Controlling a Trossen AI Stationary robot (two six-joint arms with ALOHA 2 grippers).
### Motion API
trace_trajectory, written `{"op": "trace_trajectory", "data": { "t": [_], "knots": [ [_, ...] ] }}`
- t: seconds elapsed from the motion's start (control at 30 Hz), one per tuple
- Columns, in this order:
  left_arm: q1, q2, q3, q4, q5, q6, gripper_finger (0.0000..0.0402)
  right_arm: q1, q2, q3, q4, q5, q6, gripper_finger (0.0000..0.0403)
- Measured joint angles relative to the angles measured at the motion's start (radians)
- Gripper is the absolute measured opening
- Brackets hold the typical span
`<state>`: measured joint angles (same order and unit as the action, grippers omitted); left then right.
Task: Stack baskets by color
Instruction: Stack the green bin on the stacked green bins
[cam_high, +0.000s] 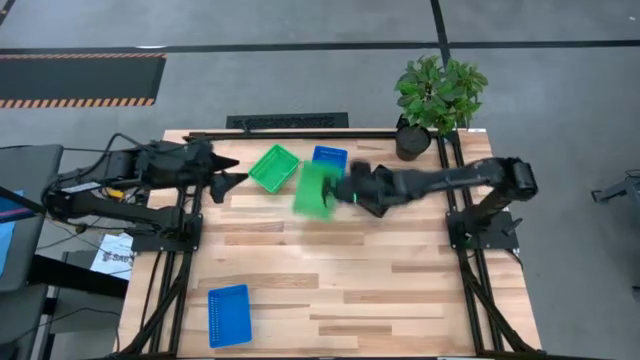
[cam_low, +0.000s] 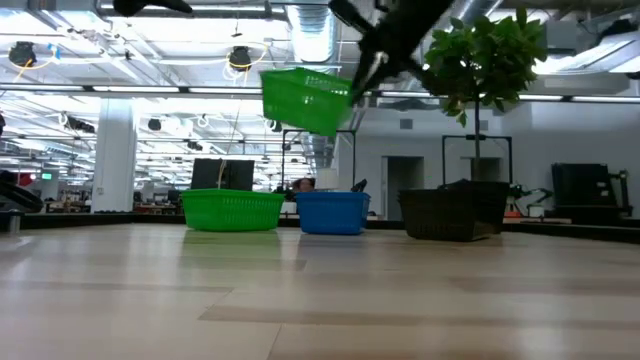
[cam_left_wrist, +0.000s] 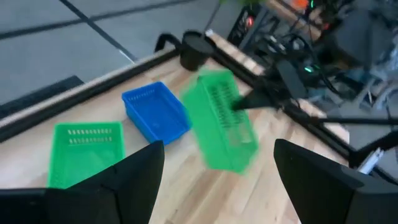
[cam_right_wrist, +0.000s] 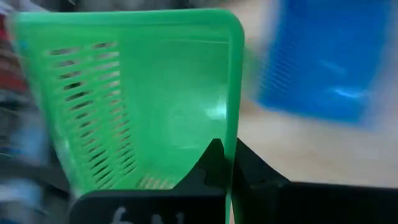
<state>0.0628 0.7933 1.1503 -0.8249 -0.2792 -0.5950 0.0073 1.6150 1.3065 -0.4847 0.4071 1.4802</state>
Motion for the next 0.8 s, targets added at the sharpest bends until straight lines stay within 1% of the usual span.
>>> {"op": "trace_trajectory", "data": {
  "t": [0.07, 0.17, 0.23, 0.33, 0.53, 0.63, 0.8],
  "knots": [
    [0.000, -0.025, 0.001, -0.001, -0.023, -0.001, 0.0290, -0.078, 0.041, 0.041, 0.128, -0.001, -0.051, 0.0007],
    [0.000, -0.036, 0.001, 0.004, -0.053, -0.011, 0.0290, -0.151, 0.120, 0.105, 0.171, -0.006, -0.089, 0.0010],
    [0.000, -0.051, 0.000, 0.000, -0.067, -0.016, 0.0290, -0.182, 0.181, 0.170, 0.193, -0.036, -0.087, 0.0014],
    [0.001, -0.060, 0.001, -0.002, -0.074, -0.027, 0.0290, -0.205, 0.277, 0.284, 0.205, -0.057, -0.093, 0.0016],
    [0.001, -0.068, 0.000, -0.018, -0.074, -0.031, 0.0290, -0.232, 0.472, 0.504, 0.208, -0.061, -0.072, 0.0014],
    [0.001, -0.068, 0.000, -0.025, -0.073, -0.031, 0.0290, -0.240, 0.541, 0.570, 0.205, -0.061, -0.023, 0.0020],
    [0.001, -0.068, 0.000, -0.039, -0.067, -0.031, 0.0290, -0.246, 0.603, 0.594, 0.180, -0.061, 0.100, 0.0024]
  ]
}}
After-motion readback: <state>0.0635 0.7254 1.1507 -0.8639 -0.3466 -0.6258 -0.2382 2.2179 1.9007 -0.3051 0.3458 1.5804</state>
